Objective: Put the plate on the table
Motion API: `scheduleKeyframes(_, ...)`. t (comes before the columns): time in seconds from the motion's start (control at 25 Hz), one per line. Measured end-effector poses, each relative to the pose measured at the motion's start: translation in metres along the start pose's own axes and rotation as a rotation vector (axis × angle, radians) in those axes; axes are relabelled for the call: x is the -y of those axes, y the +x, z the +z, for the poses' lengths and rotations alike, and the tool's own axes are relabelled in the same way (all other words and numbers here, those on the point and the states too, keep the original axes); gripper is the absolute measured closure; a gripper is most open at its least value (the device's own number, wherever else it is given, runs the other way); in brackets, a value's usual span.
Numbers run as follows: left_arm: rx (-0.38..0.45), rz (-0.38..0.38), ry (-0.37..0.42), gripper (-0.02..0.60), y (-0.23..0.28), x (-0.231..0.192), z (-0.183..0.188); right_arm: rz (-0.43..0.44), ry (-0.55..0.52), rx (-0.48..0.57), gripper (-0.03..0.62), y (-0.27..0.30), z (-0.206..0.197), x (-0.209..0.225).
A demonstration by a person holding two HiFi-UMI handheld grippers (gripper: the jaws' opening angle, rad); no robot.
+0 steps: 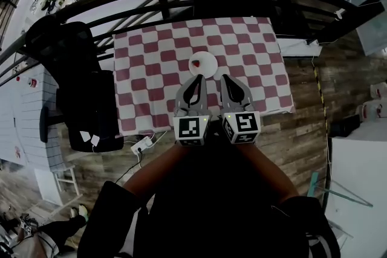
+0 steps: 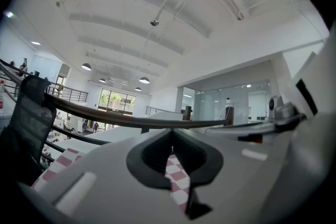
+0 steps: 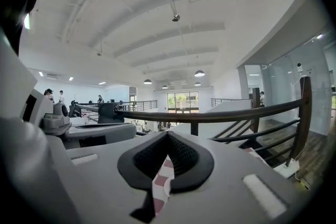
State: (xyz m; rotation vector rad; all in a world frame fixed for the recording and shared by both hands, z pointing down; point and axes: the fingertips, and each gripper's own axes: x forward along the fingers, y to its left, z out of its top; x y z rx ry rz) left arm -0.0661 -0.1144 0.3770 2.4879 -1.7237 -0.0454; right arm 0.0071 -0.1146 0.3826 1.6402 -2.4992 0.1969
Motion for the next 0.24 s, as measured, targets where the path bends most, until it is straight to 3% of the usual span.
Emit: scheduleKeyframes(0.24,-0.008,0.009,-0.008,0.572,-0.021,-0.005,-0.013,0.017,-0.01,-0.023,0.597,-0.012,-0.018,-0.02)
